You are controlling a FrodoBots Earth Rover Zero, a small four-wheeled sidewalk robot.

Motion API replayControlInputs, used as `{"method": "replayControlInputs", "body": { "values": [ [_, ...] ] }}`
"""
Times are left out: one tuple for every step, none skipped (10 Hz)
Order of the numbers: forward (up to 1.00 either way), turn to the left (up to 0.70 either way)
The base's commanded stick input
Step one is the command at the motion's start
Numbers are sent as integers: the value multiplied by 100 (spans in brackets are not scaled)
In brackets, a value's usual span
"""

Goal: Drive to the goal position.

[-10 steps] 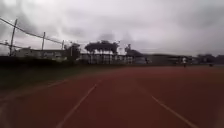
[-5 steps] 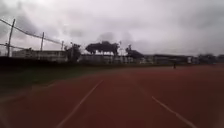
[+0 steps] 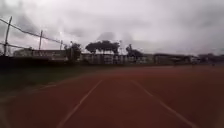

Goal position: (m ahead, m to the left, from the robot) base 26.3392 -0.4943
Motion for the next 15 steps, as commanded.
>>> {"method": "replayControlInputs", "body": {
  "values": [
    [50,0],
    [50,-4],
    [50,-11],
    [50,-17],
    [50,-29],
    [50,-42],
    [50,-41],
    [50,-20],
    [50,0],
    [50,0],
    [50,0],
    [50,0],
    [50,0],
    [50,0],
    [50,0]
  ]
}}
